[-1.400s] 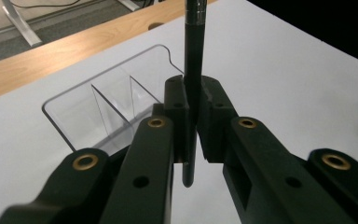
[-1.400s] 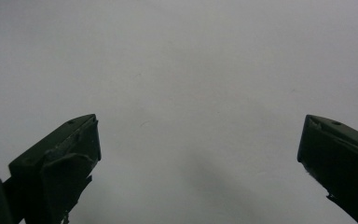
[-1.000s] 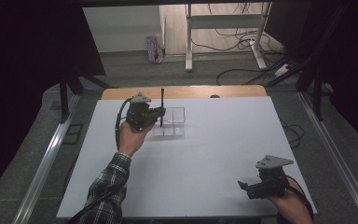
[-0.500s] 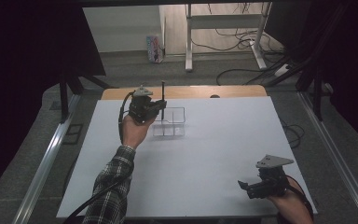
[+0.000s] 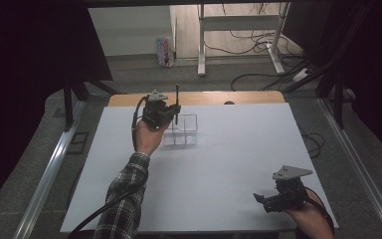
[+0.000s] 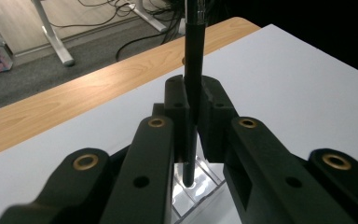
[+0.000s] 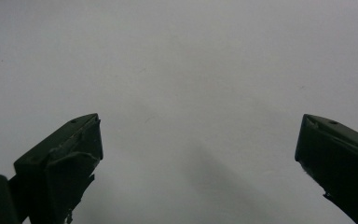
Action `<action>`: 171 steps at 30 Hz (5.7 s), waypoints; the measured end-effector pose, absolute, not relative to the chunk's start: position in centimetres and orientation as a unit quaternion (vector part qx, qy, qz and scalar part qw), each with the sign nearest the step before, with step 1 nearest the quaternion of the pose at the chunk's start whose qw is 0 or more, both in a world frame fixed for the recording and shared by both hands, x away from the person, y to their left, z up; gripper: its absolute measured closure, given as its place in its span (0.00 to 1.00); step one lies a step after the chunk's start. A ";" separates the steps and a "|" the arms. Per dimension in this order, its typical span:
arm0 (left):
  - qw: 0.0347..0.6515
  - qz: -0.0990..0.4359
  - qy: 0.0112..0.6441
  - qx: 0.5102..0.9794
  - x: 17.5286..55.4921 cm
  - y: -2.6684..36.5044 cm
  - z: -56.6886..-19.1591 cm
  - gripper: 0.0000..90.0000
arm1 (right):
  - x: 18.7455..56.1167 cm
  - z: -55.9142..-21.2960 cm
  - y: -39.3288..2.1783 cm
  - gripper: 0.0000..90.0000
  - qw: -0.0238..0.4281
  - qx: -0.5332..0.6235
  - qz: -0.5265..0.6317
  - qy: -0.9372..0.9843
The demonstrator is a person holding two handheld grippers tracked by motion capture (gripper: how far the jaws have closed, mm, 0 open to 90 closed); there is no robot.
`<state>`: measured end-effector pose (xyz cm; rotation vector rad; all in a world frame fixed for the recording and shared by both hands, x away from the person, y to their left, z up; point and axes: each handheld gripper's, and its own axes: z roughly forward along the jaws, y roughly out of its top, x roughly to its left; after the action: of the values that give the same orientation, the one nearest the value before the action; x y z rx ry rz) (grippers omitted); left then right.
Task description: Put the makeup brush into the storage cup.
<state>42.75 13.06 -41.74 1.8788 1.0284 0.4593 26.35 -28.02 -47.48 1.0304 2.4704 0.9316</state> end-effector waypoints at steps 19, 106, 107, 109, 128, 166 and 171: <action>0.444 0.180 0.428 0.766 43.2 12.3 -44.9 0.92 | 26.3 -47.6 -27.8 0.02 0.150 0.346 0.321 0.869; 0.411 0.152 0.399 0.806 40.0 14.5 -44.7 0.00 | 26.3 -47.7 -27.5 0.01 0.132 0.325 0.315 0.882; 0.411 0.151 0.398 0.806 39.9 14.6 -44.7 0.00 | 26.4 -47.7 -27.5 0.01 0.131 0.325 0.315 0.882; 0.410 0.150 0.396 0.808 39.5 14.6 -44.8 0.00 | 26.4 -47.7 -27.5 0.01 0.132 0.326 0.314 0.882; 0.421 0.140 0.389 0.807 37.2 14.8 -45.5 0.00 | 26.4 -47.7 -27.5 0.01 0.132 0.328 0.314 0.881; 0.423 0.125 0.389 0.809 33.2 14.8 -46.7 0.00 | 26.5 -47.6 -27.9 0.00 0.133 0.347 0.321 0.871; 0.421 0.123 0.392 0.809 32.6 14.9 -46.9 0.00 | 26.5 -47.6 -27.9 0.00 0.133 0.345 0.321 0.872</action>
<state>32.65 14.94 -46.86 2.0270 0.9812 0.3075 26.53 -27.85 -47.63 1.0019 2.5289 0.9312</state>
